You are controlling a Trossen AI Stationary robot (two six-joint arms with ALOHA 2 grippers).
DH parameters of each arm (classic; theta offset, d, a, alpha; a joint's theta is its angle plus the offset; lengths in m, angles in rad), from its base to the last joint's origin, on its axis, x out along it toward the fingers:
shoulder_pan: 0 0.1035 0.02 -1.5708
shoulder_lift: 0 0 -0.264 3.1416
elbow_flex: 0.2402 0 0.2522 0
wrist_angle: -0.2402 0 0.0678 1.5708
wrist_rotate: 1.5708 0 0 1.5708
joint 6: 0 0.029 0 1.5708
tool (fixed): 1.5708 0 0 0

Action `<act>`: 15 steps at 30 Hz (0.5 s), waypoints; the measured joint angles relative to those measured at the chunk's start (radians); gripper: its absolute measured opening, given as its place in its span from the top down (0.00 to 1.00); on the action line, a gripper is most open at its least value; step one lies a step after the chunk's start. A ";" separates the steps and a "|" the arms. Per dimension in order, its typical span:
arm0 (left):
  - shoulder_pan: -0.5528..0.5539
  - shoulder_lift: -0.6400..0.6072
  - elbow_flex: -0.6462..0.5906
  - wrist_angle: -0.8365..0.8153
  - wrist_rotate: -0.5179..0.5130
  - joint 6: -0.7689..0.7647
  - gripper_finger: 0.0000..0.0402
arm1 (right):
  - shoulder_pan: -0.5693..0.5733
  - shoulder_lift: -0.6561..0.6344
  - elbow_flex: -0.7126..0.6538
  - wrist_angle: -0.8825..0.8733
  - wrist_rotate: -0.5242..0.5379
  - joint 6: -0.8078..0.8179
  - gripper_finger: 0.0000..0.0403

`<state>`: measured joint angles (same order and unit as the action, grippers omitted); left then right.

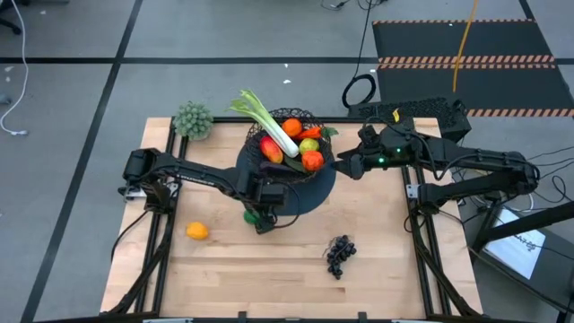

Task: Build produce basket
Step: Put the green lime into the wire basket

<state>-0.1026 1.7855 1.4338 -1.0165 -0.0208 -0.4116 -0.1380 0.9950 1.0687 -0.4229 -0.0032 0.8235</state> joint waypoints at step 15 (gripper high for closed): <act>-0.052 -0.015 0.000 -0.006 0.101 -0.251 0.06 | 0.022 0.013 0.000 -0.017 -0.104 -0.145 0.02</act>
<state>-0.1549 1.7708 1.4338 -1.0224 0.0802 -0.6627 -0.1158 1.0084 1.0687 -0.4395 -0.1073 0.6785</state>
